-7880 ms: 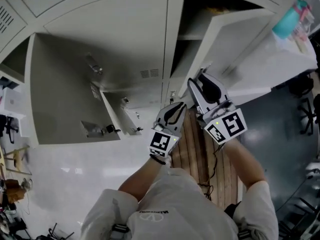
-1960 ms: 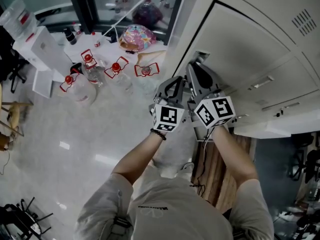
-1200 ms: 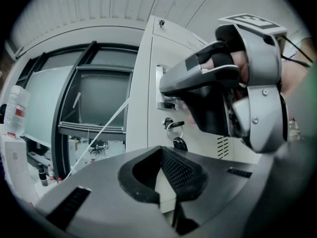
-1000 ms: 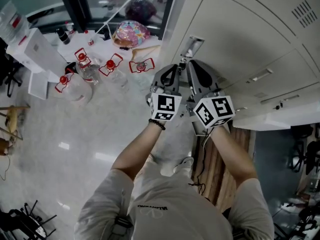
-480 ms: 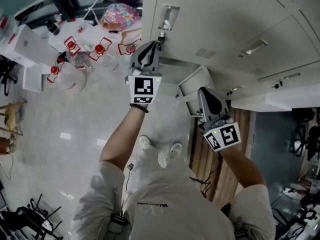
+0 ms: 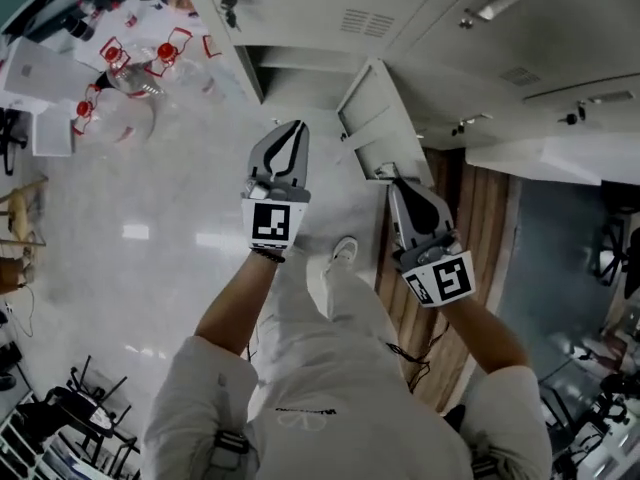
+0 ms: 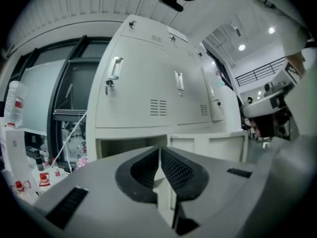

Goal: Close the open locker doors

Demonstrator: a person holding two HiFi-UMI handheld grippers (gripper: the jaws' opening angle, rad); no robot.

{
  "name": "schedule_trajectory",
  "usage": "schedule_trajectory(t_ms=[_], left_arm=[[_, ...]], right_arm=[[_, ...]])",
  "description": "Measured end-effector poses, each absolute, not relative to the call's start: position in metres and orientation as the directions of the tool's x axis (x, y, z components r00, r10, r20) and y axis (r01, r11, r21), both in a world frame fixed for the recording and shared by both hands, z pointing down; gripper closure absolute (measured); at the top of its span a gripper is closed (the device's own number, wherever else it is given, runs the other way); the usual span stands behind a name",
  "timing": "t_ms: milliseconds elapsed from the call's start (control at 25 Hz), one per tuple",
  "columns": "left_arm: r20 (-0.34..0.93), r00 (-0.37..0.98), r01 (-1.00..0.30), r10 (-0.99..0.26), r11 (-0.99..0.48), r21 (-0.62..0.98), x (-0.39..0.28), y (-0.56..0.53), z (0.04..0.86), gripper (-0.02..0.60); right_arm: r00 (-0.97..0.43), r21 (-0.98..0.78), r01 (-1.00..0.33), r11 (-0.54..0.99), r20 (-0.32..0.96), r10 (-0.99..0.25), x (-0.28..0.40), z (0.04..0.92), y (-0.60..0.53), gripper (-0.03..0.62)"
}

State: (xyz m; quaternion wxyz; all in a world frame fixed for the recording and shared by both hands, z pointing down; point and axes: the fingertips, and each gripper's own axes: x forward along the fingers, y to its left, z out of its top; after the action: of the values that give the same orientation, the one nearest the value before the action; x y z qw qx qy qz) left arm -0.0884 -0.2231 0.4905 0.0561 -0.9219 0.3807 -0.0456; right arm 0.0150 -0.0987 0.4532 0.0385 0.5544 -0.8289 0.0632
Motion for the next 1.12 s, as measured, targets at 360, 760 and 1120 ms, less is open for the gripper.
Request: schedule_trajectory(t_ms=[360, 760, 1120], left_arm=[[0.200, 0.773, -0.605, -0.602, -0.794, -0.053, -0.016, -0.105, 0.614, 0.575], [0.238, 0.790, -0.578, -0.565, -0.816, -0.014, 0.047, -0.078, 0.694, 0.507], [0.251, 0.677, -0.708, -0.692, -0.706, -0.035, 0.089, -0.087, 0.709, 0.324]], right_arm=[[-0.395, -0.104, -0.919, 0.381, 0.212, -0.894, 0.049, 0.555, -0.041, 0.583], [-0.289, -0.142, -0.955, 0.262, 0.226, -0.930, 0.103, 0.627, -0.027, 0.583], [-0.236, -0.148, -0.968, 0.204, 0.252, -0.939, 0.121, 0.654, -0.021, 0.583]])
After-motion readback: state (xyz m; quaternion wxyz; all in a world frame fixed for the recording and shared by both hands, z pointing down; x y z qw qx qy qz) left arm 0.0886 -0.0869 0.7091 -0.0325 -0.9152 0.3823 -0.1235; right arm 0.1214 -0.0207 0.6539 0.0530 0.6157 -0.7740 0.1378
